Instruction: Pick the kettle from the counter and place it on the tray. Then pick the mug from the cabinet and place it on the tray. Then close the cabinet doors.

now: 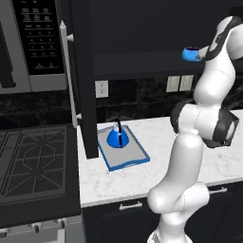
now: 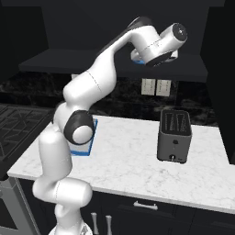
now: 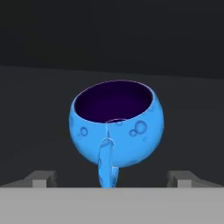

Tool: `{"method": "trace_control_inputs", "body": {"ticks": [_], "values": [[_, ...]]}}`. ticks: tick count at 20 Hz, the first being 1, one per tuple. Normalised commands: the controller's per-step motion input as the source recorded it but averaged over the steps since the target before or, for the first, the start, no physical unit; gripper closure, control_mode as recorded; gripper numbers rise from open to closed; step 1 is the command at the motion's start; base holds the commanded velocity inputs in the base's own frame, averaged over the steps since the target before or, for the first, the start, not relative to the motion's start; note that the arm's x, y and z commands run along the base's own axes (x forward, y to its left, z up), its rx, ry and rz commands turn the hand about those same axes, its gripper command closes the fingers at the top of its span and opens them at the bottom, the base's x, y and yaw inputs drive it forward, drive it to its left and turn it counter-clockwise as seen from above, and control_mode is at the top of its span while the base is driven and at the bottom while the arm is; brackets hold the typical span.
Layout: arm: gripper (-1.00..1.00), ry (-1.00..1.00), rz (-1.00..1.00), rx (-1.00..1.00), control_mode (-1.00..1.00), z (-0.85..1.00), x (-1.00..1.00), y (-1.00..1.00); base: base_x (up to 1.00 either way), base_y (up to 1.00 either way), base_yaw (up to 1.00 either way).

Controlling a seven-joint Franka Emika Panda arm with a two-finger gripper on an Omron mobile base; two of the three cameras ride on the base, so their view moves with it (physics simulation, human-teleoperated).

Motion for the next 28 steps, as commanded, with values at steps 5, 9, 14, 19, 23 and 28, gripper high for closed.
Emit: {"method": "trace_control_inputs", "body": {"ticks": [5, 9, 14, 19, 23, 28], "values": [[-1.0, 0.0, 0.03, 0.0, -1.0, 0.0, 0.22, 0.0, 0.0, 0.0, 0.0], [-1.0, 0.01, 0.05, 0.0, -1.0, -0.02, 0.05, 0.0, 0.0, 0.0, 0.0], [1.0, 0.0, 0.06, 0.0, -1.0, 0.0, 0.0, 0.05, 0.0, 0.0, 0.0], [1.0, 0.0, 0.04, 0.0, -1.0, -0.18, 0.02, 0.4, 0.0, 0.0, 0.0], [1.0, 0.0, 0.02, 0.0, -1.0, -0.21, 0.1, 0.42, 0.0, 0.0, 0.0], [1.0, -0.25, 0.0, 0.0, -1.0, -0.07, -0.58, 0.64, 0.0, 0.0, 0.0]]}}
